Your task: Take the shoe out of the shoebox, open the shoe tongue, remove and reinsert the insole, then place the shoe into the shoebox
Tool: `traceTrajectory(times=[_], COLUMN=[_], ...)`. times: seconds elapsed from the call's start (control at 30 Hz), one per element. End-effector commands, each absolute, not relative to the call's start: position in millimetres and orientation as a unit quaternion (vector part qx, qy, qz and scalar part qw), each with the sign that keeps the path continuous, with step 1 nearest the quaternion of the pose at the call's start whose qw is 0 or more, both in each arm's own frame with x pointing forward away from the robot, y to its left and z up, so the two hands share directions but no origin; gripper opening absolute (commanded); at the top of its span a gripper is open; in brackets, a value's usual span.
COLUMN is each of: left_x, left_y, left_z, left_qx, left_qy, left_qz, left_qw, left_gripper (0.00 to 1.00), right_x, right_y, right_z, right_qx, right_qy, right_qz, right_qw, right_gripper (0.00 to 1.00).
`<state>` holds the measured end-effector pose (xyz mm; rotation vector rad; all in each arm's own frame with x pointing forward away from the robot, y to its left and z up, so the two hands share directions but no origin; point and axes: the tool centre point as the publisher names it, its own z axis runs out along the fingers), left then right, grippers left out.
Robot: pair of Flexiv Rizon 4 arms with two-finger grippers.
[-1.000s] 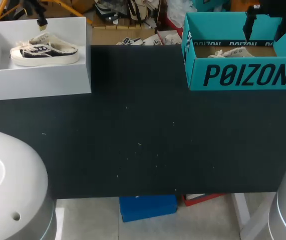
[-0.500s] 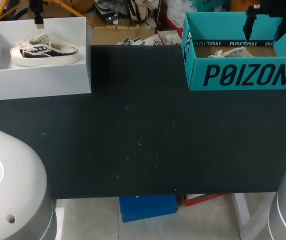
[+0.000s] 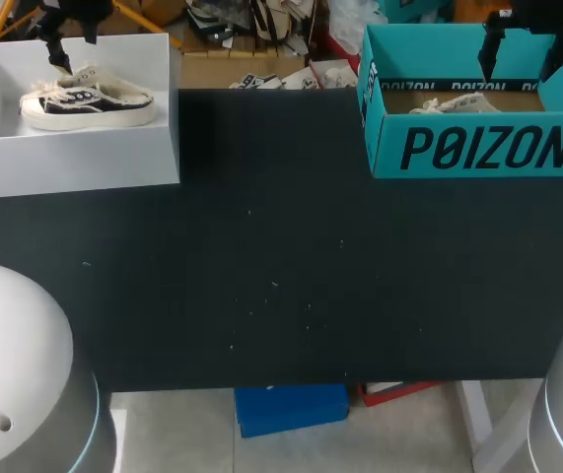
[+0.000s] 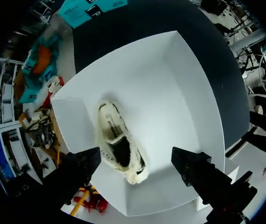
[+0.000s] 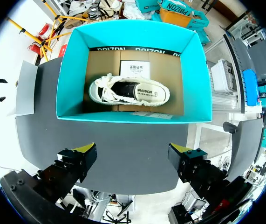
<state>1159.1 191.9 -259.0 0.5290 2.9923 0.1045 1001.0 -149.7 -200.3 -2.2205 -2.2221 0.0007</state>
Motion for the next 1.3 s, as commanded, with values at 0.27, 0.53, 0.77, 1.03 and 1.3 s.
traceTrajectory(times=[0.27,0.53,0.77,1.03,1.3], left_x=[1145,1153,1156,1158,1166], left_y=[203,200,203,214,218], left_z=[-305,-316,-328,-345,-350], left_qx=[0.119,0.09,0.069,0.041,0.029], left_qy=[0.991,0.994,0.995,0.997,0.998], left_qz=[0.03,0.028,0.033,0.035,0.037], left_qw=[0.061,0.061,0.057,0.047,0.052], left_gripper=[1.0,1.0,0.73,0.65,0.6], right_x=[1001,1001,1001,1001,1001], right_y=[-150,-150,-150,-150,-150], right_z=[-200,-200,-200,-200,-200], right_qx=[-0.707,-0.707,-0.707,-0.707,-0.707], right_qy=[-0.707,-0.707,-0.707,-0.707,-0.707], right_qz=[0.0,0.0,0.0,0.0,0.0], right_qw=[0.0,0.0,0.0,0.0,0.0], right_gripper=[1.0,1.0,1.0,1.0,1.0])
